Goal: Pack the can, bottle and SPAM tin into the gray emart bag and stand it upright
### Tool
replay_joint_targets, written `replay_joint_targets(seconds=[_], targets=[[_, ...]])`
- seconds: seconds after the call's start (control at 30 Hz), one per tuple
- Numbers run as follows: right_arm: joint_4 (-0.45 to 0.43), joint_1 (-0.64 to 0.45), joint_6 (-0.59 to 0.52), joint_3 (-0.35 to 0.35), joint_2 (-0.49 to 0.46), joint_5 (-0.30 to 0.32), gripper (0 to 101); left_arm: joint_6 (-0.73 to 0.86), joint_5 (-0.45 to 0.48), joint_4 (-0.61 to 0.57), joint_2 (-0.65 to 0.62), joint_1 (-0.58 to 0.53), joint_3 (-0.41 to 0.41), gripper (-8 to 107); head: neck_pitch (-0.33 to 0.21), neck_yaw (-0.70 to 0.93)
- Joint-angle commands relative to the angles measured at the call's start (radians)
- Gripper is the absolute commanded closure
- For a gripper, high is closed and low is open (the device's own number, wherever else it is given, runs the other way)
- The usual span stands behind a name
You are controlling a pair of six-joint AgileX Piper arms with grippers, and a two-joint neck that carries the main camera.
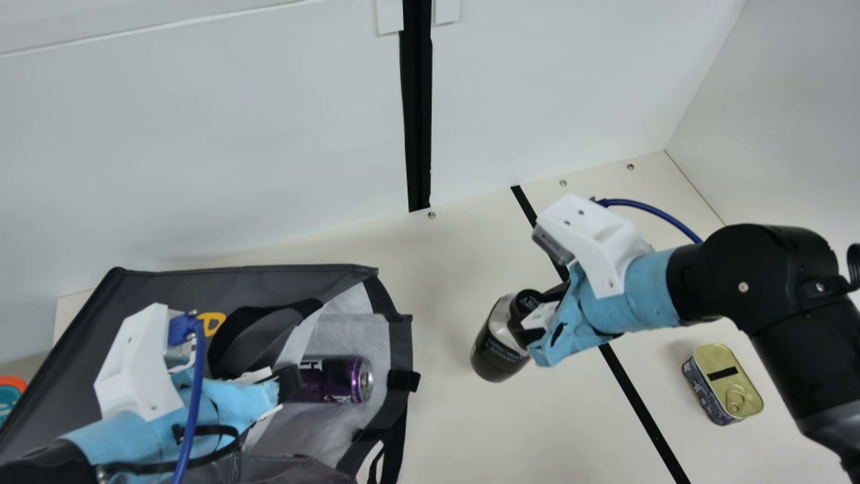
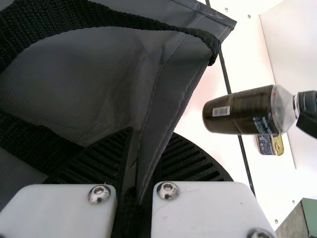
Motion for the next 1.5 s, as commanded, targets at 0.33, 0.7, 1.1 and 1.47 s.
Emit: replay_joint_targets(seconds=[0.33,0.7,1.1,1.47], targets=[[-0.001,0.117,0.044,0.031,-0.052,0.000,101,0.000,0.000,0.000,0.000,0.000,0.000,107,-0.023,-0.002],[0.127,0.150,0.004,0.008,-0.097,0.000,101,0.000,0.000,0.000,0.000,0.000,0.000,107,-0.023,-0.002],[0.299,0.131,-0.109,-0.011,-0.094,0.000,101,0.000,0.000,0.000,0.000,0.000,0.000,107,-0.023,-0.002],[0.421,0.118,-0.235,-0.004,-0.025,0.000,101,0.000,0.000,0.000,0.000,0.000,0.000,107,-0.023,-0.002]])
